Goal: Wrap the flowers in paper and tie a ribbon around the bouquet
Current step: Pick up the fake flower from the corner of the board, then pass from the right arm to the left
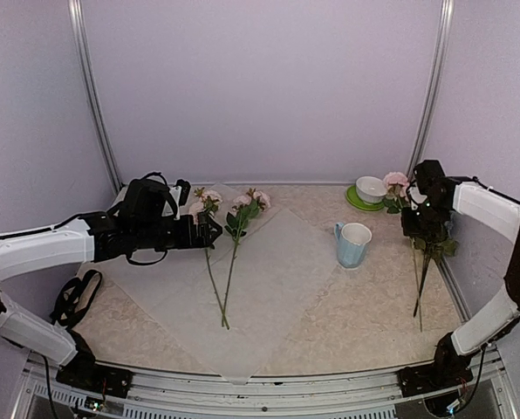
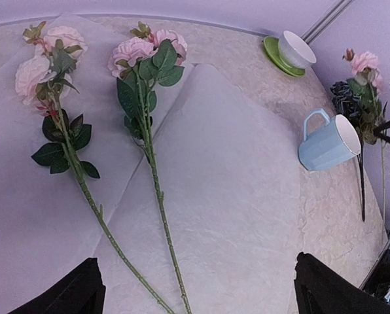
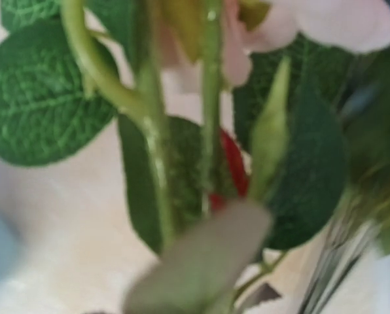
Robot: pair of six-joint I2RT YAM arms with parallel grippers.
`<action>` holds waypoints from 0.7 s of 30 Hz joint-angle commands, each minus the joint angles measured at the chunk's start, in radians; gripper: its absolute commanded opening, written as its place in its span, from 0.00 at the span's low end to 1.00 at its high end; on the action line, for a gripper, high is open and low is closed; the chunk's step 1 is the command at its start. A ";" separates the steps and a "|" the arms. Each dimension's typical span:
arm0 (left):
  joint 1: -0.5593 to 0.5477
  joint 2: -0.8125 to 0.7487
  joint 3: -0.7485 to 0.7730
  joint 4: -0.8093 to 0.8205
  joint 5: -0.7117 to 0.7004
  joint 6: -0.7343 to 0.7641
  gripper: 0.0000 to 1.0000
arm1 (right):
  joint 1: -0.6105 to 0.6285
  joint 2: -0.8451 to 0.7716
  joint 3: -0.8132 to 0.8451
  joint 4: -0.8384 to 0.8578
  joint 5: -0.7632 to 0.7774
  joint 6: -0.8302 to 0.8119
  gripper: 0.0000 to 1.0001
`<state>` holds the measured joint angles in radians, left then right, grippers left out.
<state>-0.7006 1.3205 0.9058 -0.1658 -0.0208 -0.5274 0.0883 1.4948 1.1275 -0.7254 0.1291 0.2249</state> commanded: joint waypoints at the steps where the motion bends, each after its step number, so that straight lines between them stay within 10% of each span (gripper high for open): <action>1: -0.048 -0.053 -0.001 0.020 -0.037 0.065 0.99 | 0.002 -0.133 0.196 -0.147 -0.034 -0.019 0.00; 6: -0.131 -0.123 -0.008 0.128 0.014 0.151 0.98 | 0.165 -0.213 0.419 -0.182 -0.333 -0.071 0.00; 10: -0.228 -0.176 -0.023 0.297 0.125 0.202 0.94 | 0.350 -0.322 0.300 0.262 -0.681 0.100 0.00; 15: -0.322 -0.174 -0.042 0.529 0.236 0.196 0.97 | 0.644 -0.331 -0.006 1.052 -0.664 0.318 0.00; 21: -0.348 -0.077 0.041 0.445 0.153 0.219 0.92 | 0.836 -0.113 0.122 1.189 -0.719 0.290 0.00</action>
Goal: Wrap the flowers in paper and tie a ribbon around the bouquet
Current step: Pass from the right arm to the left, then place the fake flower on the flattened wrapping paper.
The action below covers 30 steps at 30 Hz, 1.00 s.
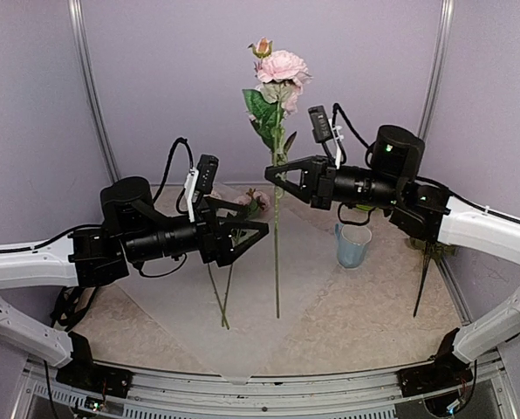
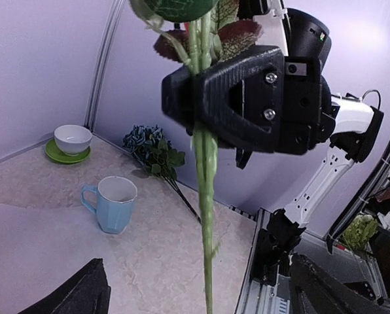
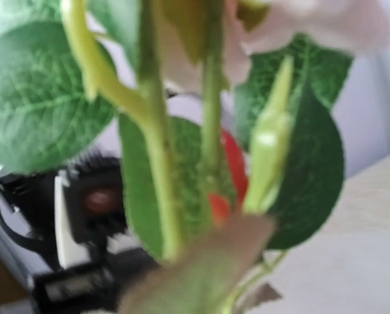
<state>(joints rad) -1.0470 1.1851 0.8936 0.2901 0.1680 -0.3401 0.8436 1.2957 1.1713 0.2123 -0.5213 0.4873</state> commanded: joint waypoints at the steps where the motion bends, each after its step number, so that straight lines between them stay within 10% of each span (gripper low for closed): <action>1: -0.002 0.067 0.062 -0.031 -0.049 0.037 0.86 | 0.099 0.114 0.099 0.246 -0.072 0.017 0.00; 8: 0.003 0.008 -0.025 0.033 -0.152 0.018 0.01 | 0.134 0.195 0.136 0.246 -0.087 0.023 0.00; 12: 0.018 -0.032 -0.057 0.039 -0.172 -0.014 0.00 | 0.131 0.206 0.160 0.142 -0.047 -0.007 0.00; 14: 0.061 -0.026 -0.056 0.004 -0.156 -0.075 0.00 | 0.118 0.196 0.202 -0.031 0.088 -0.070 0.51; 17: 0.175 0.021 -0.044 -0.115 -0.130 -0.201 0.00 | 0.057 0.137 0.238 -0.292 0.411 -0.094 0.82; 24: 0.427 0.214 -0.051 -0.233 -0.009 -0.290 0.00 | -0.371 -0.050 0.101 -0.738 0.766 -0.049 0.93; 30: 0.477 0.454 0.074 -0.290 0.014 -0.234 0.00 | -0.813 0.014 -0.087 -0.873 0.677 -0.131 0.95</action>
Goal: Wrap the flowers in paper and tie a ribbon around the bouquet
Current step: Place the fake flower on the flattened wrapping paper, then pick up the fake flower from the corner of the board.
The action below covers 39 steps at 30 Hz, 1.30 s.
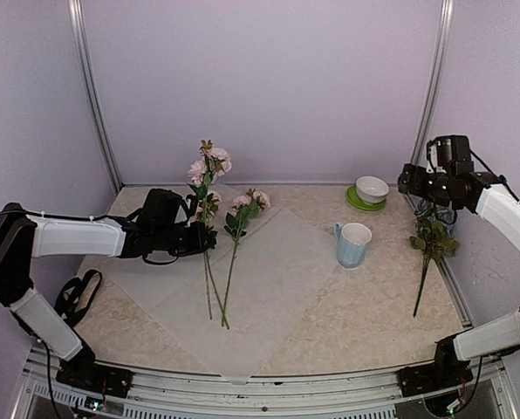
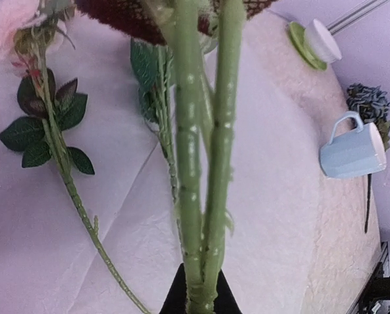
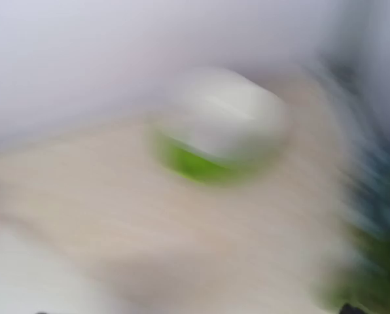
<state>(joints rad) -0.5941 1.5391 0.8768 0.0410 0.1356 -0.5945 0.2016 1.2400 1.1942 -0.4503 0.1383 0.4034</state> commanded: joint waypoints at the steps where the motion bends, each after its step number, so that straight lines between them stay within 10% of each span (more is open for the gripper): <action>1: 0.031 0.129 0.097 -0.037 0.048 0.014 0.00 | -0.213 0.088 -0.138 -0.201 0.015 -0.051 0.95; 4: 0.039 0.187 0.098 -0.011 0.050 -0.015 0.02 | -0.286 0.111 -0.243 -0.117 0.010 -0.057 0.95; 9: 0.026 0.228 0.101 0.009 0.045 -0.026 0.42 | -0.349 0.190 -0.326 -0.013 -0.035 -0.048 0.94; 15: -0.002 0.173 0.122 -0.063 -0.073 0.022 0.68 | -0.393 0.297 -0.389 0.084 -0.117 -0.060 0.84; 27: -0.086 -0.107 0.085 -0.201 -0.219 0.093 0.87 | -0.398 0.346 -0.364 0.079 -0.145 -0.095 0.01; 39: -0.096 -0.275 0.050 -0.298 -0.350 0.133 0.99 | -0.240 -0.072 -0.056 -0.174 0.123 -0.105 0.00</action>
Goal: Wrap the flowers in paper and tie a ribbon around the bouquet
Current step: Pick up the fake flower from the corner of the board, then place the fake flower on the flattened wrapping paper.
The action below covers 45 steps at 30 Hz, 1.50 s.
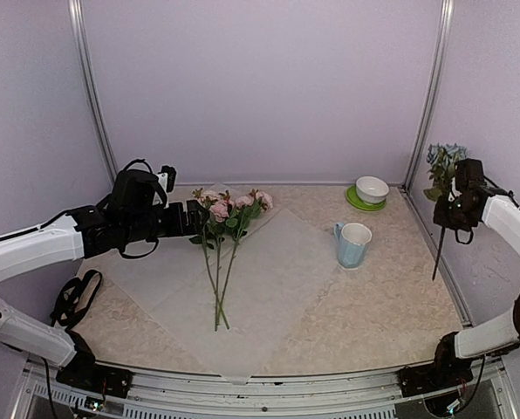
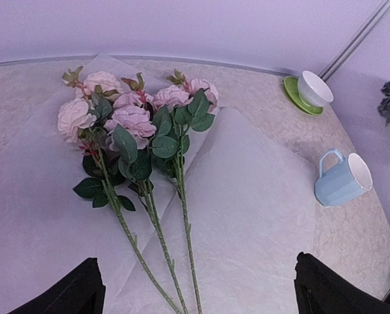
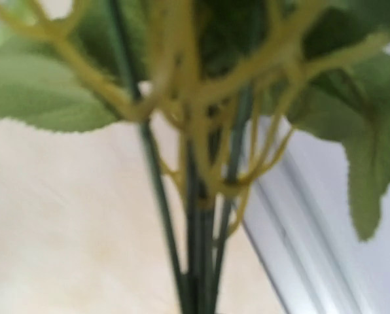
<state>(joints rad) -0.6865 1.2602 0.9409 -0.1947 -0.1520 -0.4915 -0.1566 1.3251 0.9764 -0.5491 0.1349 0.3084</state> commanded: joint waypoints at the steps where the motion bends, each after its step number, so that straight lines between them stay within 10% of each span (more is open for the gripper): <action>1: -0.002 0.009 -0.015 -0.066 -0.064 0.030 0.99 | 0.170 -0.181 0.202 -0.079 0.112 -0.019 0.00; 8: 0.014 0.028 -0.040 -0.044 -0.040 0.020 0.99 | 0.542 -0.187 0.332 0.116 -0.373 0.055 0.00; 12: 0.023 0.046 -0.052 -0.045 -0.044 0.010 0.99 | 0.766 -0.080 0.223 0.578 -0.622 0.278 0.00; 18: 0.042 0.059 -0.095 -0.040 -0.043 -0.021 0.99 | 0.988 0.353 0.479 0.581 -0.553 0.351 0.00; 30: 0.064 0.097 -0.175 0.011 -0.013 -0.044 0.99 | 0.994 0.892 0.738 0.620 -0.542 0.647 0.00; 37: 0.066 0.152 -0.180 0.026 -0.012 -0.029 0.99 | 0.992 0.955 0.834 0.466 -0.512 0.569 0.46; 45: 0.066 0.182 -0.207 0.044 -0.005 -0.034 0.99 | 0.990 0.733 0.822 0.207 -0.354 0.204 0.67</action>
<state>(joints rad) -0.6270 1.4319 0.7601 -0.1829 -0.1650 -0.5262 0.8368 2.2261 1.7840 -0.1947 -0.3195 0.7353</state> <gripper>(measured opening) 0.989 0.637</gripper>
